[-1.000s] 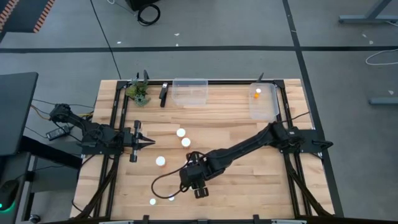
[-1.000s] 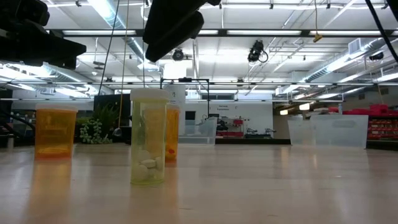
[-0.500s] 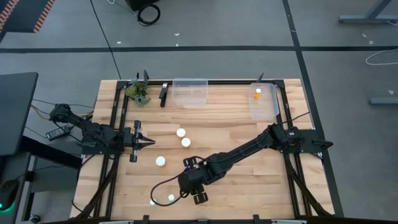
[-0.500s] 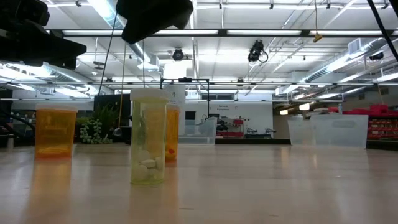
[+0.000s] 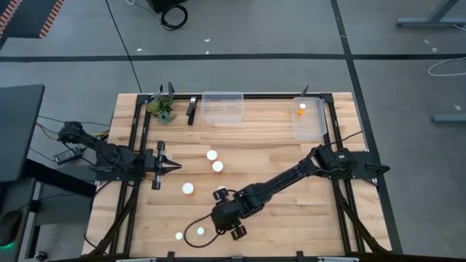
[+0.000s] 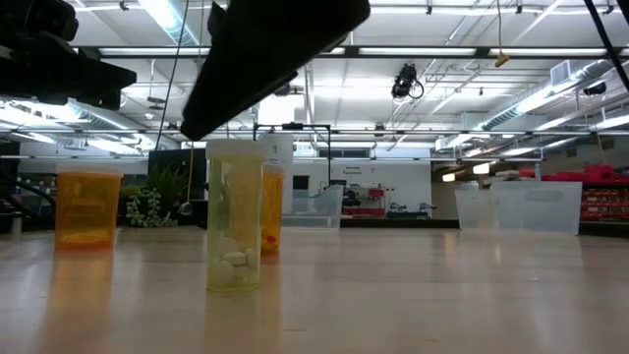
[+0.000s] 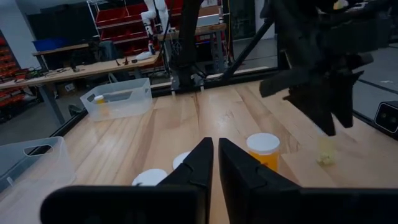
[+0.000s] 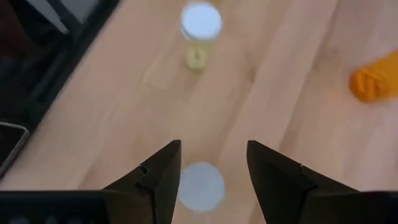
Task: Pick and place medicine bottles into bin by pill shape (circle, oval)
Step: Put the top small yellow pill bottle into the right transparent bin
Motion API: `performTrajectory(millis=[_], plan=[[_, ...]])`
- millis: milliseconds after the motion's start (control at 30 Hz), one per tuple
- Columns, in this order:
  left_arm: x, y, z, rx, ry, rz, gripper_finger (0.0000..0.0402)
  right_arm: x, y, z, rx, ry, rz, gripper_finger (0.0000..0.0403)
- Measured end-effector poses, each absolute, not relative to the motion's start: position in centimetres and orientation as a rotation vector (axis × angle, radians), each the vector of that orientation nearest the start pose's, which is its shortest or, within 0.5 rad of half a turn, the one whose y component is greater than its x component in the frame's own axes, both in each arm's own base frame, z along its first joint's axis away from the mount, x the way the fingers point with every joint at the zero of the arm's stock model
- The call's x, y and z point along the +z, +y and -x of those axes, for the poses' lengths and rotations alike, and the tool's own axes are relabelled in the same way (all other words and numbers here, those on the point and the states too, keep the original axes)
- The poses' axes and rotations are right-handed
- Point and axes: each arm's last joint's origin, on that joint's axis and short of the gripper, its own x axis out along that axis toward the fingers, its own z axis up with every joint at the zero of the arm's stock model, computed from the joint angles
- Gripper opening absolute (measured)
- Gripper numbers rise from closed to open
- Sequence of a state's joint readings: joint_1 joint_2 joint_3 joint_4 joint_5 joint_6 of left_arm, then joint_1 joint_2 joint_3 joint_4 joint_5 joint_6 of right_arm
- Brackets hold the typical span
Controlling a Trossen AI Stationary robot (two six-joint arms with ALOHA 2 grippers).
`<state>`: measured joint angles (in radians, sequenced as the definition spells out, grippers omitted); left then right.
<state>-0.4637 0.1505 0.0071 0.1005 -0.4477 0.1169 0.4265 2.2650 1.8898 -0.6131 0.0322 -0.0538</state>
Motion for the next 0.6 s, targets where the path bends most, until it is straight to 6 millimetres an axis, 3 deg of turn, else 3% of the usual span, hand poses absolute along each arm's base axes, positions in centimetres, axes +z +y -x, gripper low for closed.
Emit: performTrajectory(millis=[400, 600], plan=[[16.34, -3.52, -9.84, -0.018, 0.038, -0.136, 0.0026, 18.77, 20.60, -44.60, 0.407, 0.964, 0.261, 0.0234], [16.34, -3.52, -9.84, -0.018, 0.038, -0.136, 0.0035, 18.59, 20.46, -44.36, 0.429, 0.996, 0.279, 0.0237]])
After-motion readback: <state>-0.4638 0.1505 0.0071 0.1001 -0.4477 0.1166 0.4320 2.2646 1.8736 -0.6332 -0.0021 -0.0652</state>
